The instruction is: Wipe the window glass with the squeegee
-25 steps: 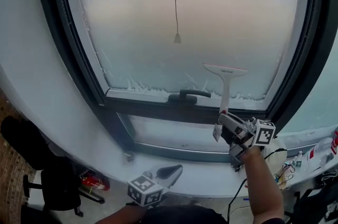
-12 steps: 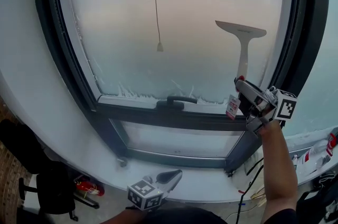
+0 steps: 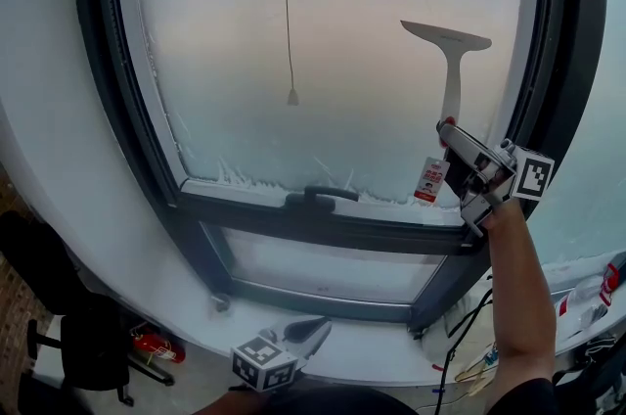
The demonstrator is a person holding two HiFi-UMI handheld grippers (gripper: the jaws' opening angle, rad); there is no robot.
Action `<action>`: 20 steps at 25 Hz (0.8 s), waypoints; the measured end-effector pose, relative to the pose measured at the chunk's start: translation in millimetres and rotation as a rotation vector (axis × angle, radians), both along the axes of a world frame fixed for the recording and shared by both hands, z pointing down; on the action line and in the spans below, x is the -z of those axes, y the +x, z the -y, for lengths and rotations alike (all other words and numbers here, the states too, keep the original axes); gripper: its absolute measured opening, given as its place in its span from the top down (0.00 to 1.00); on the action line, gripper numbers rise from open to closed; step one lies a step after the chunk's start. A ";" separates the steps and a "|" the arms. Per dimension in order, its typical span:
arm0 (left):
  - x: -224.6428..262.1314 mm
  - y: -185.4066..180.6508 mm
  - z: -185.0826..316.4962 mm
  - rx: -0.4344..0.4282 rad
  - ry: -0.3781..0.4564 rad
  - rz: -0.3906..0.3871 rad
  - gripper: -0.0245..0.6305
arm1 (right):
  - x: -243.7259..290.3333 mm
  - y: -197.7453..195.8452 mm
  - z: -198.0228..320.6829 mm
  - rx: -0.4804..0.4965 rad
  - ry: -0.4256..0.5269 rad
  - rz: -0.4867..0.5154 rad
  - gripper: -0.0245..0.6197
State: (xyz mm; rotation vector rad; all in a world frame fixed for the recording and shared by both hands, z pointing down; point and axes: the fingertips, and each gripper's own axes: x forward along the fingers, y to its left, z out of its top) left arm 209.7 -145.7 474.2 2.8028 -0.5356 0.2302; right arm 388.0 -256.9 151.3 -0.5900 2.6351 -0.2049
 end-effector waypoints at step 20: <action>-1.3 12.3 0.7 0.048 -0.021 -0.001 0.96 | -35.3 10.3 14.0 0.027 -0.083 0.029 0.83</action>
